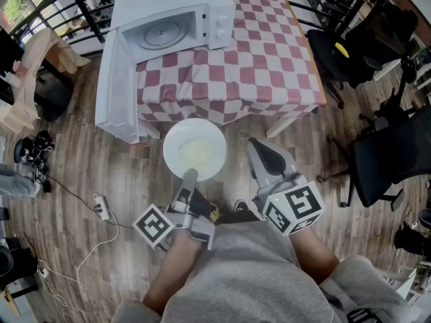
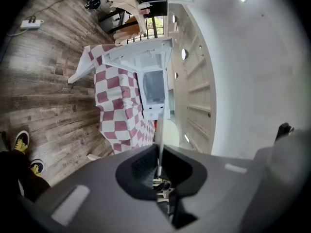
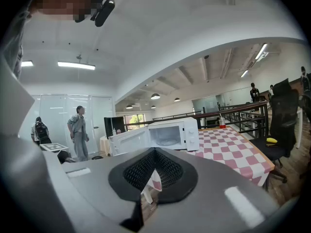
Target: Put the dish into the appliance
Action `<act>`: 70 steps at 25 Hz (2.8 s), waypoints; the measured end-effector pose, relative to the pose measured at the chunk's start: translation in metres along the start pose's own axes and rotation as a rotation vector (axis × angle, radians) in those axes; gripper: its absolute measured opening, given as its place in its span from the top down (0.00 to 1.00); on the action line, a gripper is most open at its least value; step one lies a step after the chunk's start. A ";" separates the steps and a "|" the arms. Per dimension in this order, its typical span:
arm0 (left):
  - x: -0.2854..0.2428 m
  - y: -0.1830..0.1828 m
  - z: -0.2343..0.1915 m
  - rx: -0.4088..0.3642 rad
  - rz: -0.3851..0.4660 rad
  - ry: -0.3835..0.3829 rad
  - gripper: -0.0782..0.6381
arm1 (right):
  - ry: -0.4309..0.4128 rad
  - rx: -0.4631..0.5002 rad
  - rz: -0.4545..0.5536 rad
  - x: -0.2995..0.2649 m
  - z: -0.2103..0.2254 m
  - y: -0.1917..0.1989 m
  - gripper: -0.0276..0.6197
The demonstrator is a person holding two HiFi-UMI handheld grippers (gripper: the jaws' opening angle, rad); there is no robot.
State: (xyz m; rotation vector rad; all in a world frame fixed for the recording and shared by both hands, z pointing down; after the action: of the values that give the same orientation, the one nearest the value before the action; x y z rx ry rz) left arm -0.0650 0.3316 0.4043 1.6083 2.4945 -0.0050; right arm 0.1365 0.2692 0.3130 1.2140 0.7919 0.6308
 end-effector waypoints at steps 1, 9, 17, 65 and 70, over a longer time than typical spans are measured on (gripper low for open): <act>0.000 -0.002 0.000 -0.004 -0.001 0.002 0.86 | -0.003 0.001 0.001 -0.002 -0.001 0.001 0.96; 0.004 -0.012 0.005 -0.030 -0.010 0.011 0.86 | -0.002 -0.031 0.007 -0.007 -0.005 -0.001 0.96; 0.013 -0.018 0.007 -0.031 0.000 0.024 0.86 | -0.004 -0.018 0.006 -0.007 -0.010 -0.002 0.96; -0.089 -0.077 0.010 -0.051 -0.010 0.012 0.87 | -0.036 -0.017 -0.004 -0.121 0.048 -0.020 0.96; -0.121 -0.095 0.011 -0.054 -0.009 0.007 0.86 | -0.040 -0.019 -0.016 -0.153 0.067 -0.026 0.96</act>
State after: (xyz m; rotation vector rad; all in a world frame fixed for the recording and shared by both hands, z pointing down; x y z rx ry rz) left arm -0.1008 0.1819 0.4024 1.5783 2.4845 0.0664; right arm 0.1014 0.1040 0.3278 1.1990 0.7597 0.5978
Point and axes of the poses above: the fingertips, and each gripper's own axes: x backward along the fingers, z to its right, y out of its underside, the point moved 7 cm from there along x, backward along the fingers
